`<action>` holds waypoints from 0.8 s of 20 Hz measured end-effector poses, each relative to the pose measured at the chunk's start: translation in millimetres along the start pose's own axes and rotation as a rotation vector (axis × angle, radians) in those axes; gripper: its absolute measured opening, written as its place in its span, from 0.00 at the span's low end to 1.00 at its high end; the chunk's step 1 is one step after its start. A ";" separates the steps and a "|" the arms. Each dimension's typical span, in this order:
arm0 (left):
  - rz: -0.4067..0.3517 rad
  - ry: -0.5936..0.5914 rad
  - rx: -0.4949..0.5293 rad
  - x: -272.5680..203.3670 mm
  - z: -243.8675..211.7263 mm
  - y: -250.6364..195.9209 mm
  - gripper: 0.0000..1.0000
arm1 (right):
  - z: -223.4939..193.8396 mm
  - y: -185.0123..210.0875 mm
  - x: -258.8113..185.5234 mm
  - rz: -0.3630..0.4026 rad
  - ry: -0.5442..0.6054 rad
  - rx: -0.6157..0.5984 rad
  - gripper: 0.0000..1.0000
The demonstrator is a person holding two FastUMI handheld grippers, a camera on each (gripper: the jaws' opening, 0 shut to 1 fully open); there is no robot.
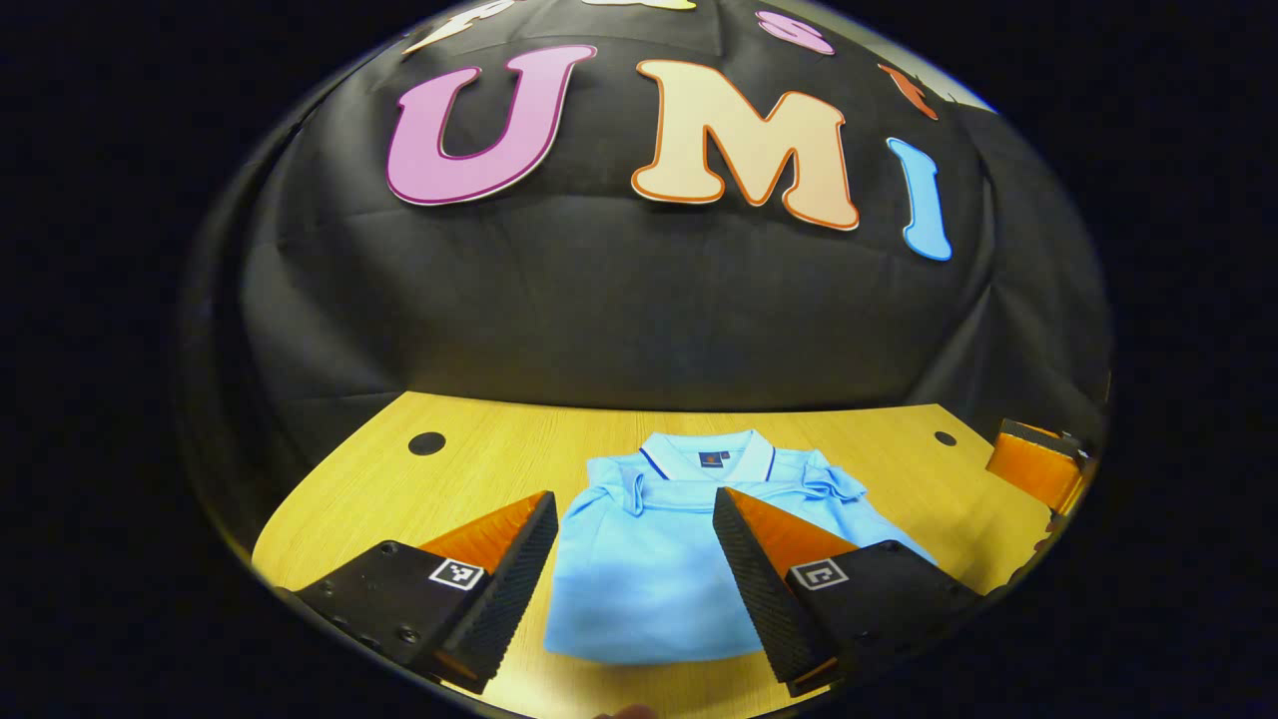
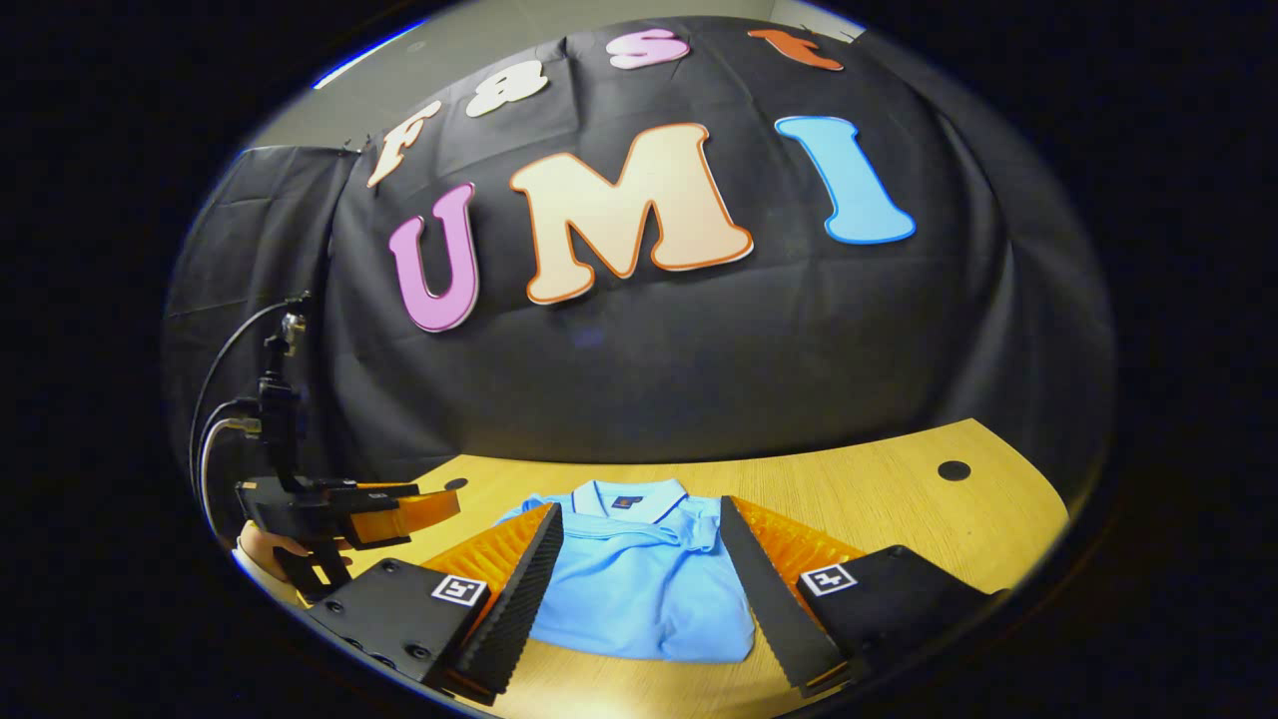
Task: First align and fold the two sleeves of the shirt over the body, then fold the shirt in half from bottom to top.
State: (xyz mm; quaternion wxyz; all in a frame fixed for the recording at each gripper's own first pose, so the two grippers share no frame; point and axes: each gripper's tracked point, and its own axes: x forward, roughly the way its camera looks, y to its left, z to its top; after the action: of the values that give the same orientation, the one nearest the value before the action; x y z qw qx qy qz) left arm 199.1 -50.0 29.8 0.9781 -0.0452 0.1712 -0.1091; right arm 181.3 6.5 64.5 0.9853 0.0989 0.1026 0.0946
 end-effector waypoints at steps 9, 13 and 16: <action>-0.083 -0.085 0.077 -104.7 -23.6 -21.8 0.95 | -41.0 -9.2 -99.2 -0.065 -0.047 -0.081 0.98; -0.079 -0.061 0.065 -133.9 -49.6 -20.9 0.95 | -54.1 -21.9 -121.6 -0.112 -0.042 -0.041 0.98; -0.059 -0.053 0.054 -147.2 -63.8 -16.9 0.95 | -55.6 -25.5 -130.9 -0.116 -0.060 -0.010 0.98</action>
State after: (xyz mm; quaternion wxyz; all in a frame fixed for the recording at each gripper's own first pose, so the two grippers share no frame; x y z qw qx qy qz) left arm 38.7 -36.0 20.0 0.9796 -0.0268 0.1409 -0.1411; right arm 47.5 -35.3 29.8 0.9922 0.0906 0.0782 0.0348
